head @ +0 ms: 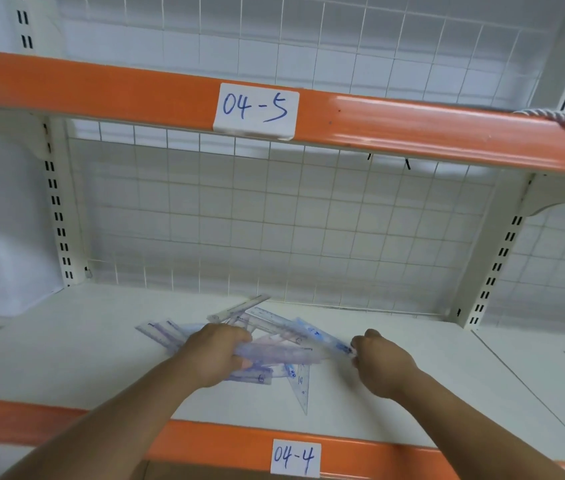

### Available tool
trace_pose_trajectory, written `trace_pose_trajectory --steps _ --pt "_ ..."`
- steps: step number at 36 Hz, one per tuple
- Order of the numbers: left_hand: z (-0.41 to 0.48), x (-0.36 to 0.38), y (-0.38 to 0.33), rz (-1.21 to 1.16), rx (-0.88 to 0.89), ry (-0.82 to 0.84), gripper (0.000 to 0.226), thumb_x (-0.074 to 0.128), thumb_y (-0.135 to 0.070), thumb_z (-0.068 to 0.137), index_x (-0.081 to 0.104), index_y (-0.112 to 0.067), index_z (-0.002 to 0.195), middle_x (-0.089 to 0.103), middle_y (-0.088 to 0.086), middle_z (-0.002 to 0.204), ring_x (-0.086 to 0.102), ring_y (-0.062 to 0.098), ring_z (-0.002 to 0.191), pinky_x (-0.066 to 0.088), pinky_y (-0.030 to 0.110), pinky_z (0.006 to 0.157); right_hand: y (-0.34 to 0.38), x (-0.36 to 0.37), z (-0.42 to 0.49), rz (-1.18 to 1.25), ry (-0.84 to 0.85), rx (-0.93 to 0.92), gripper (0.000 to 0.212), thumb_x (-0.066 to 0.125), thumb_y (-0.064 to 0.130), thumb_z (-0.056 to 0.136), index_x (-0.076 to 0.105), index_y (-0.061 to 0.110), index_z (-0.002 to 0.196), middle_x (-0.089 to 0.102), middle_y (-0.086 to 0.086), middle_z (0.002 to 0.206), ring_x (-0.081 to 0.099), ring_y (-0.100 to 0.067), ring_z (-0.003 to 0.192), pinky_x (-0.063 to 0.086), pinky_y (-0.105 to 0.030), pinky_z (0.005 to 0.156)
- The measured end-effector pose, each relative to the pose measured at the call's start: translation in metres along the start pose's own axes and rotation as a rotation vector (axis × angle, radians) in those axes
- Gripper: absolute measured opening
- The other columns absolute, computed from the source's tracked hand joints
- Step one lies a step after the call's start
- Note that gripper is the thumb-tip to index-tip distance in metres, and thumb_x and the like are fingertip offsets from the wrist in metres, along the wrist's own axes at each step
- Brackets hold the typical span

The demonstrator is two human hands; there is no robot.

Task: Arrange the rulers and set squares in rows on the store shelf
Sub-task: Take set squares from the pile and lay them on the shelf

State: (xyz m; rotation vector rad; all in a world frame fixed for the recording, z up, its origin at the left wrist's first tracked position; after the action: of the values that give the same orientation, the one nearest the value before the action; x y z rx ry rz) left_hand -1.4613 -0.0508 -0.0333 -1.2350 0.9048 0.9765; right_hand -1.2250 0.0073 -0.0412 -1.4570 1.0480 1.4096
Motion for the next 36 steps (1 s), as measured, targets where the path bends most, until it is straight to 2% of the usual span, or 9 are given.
trace_pose_trajectory --steps 6,11,15,18,22,27,29,32,36 --pt "0.004 0.019 -0.025 -0.031 0.093 0.09 0.017 0.065 -0.029 0.087 0.062 -0.022 0.102 0.063 0.008 0.099 0.058 0.027 0.104 0.045 0.031 0.084 -0.019 0.0 -0.022 -0.023 0.004 0.048 0.026 0.043 0.02 0.097 0.052 0.013 0.12 0.046 -0.007 0.115 0.051 -0.024 0.084 0.038 -0.028 0.067" --pt "0.007 0.032 -0.045 -0.049 0.133 0.119 0.026 0.064 -0.03 0.088 0.059 -0.009 0.103 0.063 0.013 0.11 0.056 0.03 0.107 0.043 0.032 0.083 -0.044 -0.001 -0.043 -0.014 -0.002 0.102 0.025 0.044 0.019 0.096 0.052 0.013 0.119 0.04 -0.003 0.104 0.055 -0.025 0.088 0.038 -0.027 0.067" --pt "0.009 0.037 -0.062 -0.022 0.153 0.129 0.022 0.06 -0.033 0.09 0.06 -0.02 0.109 0.064 0.004 0.112 0.057 0.023 0.107 0.042 0.028 0.083 -0.074 -0.005 -0.06 -0.014 -0.025 0.168 0.025 0.045 0.018 0.095 0.053 0.014 0.119 0.036 -0.001 0.098 0.046 -0.02 0.078 0.037 -0.027 0.064" --pt "0.014 0.039 -0.075 -0.036 0.154 0.132 0.008 0.06 -0.032 0.091 0.06 -0.024 0.095 0.064 0.004 0.102 0.058 0.024 0.105 0.041 0.027 0.079 -0.098 -0.006 -0.073 -0.007 -0.029 0.204 0.026 0.047 0.018 0.095 0.053 0.015 0.121 0.035 0.0 0.098 0.045 -0.019 0.076 0.036 -0.024 0.059" --pt "0.019 0.044 -0.1 -0.034 0.132 0.125 0.032 0.061 -0.037 0.09 0.058 -0.028 0.12 0.06 0.0 0.121 0.056 0.02 0.11 0.043 0.028 0.09 -0.133 -0.008 -0.09 -0.004 -0.03 0.237 0.029 0.048 0.018 0.094 0.052 0.016 0.123 0.047 -0.005 0.112 0.052 -0.02 0.082 0.041 -0.026 0.067" --pt "0.022 0.056 -0.156 -0.005 0.167 0.114 0.022 0.06 -0.036 0.09 0.058 -0.028 0.111 0.061 0.001 0.113 0.055 0.018 0.097 0.041 0.026 0.081 -0.185 -0.01 -0.11 0.002 -0.034 0.25 0.028 0.047 0.018 0.095 0.052 0.015 0.123 0.048 -0.007 0.12 0.058 -0.023 0.098 0.044 -0.028 0.075" --pt "0.023 0.064 -0.179 -0.011 0.171 0.114 0.023 0.059 -0.036 0.09 0.058 -0.027 0.111 0.061 0.003 0.114 0.056 0.019 0.099 0.041 0.027 0.081 -0.208 -0.01 -0.119 -0.006 -0.032 0.247 0.028 0.047 0.018 0.095 0.052 0.014 0.122 0.048 -0.007 0.12 0.057 -0.023 0.094 0.043 -0.027 0.071" --pt "0.022 0.079 -0.216 0.006 0.154 0.138 0.035 0.057 -0.038 0.093 0.053 -0.028 0.126 0.058 0.0 0.12 0.055 0.018 0.103 0.043 0.027 0.086 -0.248 -0.011 -0.134 -0.014 -0.028 0.244 0.027 0.047 0.015 0.093 0.052 0.013 0.12 0.046 -0.006 0.115 0.054 -0.024 0.088 0.038 -0.025 0.069" --pt "0.021 0.098 -0.272 0.004 0.164 0.138 0.037 0.056 -0.038 0.093 0.053 -0.028 0.128 0.057 0.0 0.12 0.053 0.018 0.106 0.044 0.028 0.091 -0.306 -0.009 -0.158 -0.017 -0.041 0.26 0.025 0.045 0.017 0.094 0.051 0.013 0.118 0.037 -0.003 0.102 0.058 -0.026 0.098 0.037 -0.026 0.069"
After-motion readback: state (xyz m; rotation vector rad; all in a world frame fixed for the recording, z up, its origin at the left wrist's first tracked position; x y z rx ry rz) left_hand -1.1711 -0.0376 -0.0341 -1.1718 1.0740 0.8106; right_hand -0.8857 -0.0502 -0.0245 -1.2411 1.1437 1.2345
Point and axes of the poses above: each hand's wrist, its own z-axis towards the middle knuckle, its own x-axis out of the palm, y = z × x, the point moved 10 cm from there along z, towards the middle knuckle
